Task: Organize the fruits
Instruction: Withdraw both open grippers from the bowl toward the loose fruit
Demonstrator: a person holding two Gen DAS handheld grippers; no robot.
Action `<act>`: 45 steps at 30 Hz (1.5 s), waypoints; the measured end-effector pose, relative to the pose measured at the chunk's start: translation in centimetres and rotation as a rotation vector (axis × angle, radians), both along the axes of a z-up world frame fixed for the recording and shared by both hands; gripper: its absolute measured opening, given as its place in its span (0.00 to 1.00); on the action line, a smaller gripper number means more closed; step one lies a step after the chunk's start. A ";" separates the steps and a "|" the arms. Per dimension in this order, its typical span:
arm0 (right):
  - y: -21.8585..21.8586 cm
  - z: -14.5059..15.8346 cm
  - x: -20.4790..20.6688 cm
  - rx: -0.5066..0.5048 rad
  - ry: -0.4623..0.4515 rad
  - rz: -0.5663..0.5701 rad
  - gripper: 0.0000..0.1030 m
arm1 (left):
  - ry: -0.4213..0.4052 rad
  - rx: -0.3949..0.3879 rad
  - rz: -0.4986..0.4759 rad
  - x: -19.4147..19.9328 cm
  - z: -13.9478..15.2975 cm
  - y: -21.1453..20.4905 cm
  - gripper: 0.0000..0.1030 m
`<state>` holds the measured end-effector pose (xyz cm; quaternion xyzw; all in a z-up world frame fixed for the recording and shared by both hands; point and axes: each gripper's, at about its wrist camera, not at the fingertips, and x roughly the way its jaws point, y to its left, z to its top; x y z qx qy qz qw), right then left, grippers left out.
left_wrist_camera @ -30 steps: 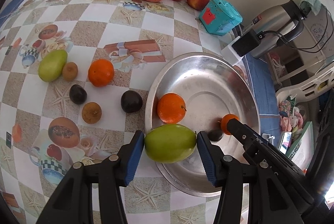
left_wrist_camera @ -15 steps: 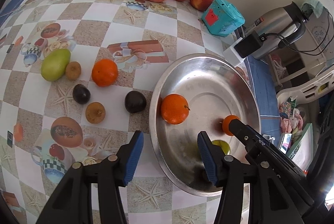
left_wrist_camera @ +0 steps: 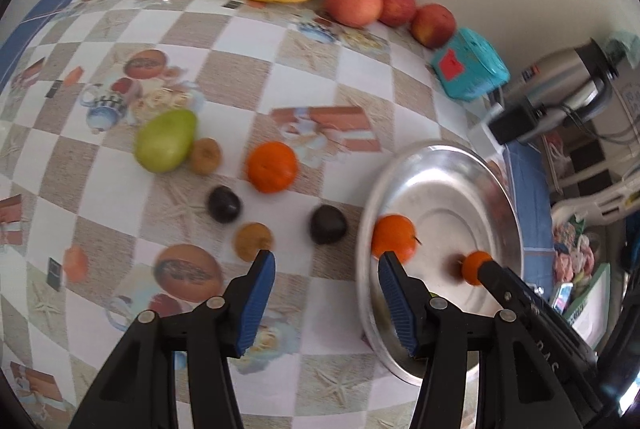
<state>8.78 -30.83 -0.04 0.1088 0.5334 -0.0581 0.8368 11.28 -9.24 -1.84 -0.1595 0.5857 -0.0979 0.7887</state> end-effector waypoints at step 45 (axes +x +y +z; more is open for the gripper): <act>2.8 -0.8 0.6 -0.096 0.012 0.074 0.90 | 0.012 0.193 0.146 1.1 -0.6 5.9 1.00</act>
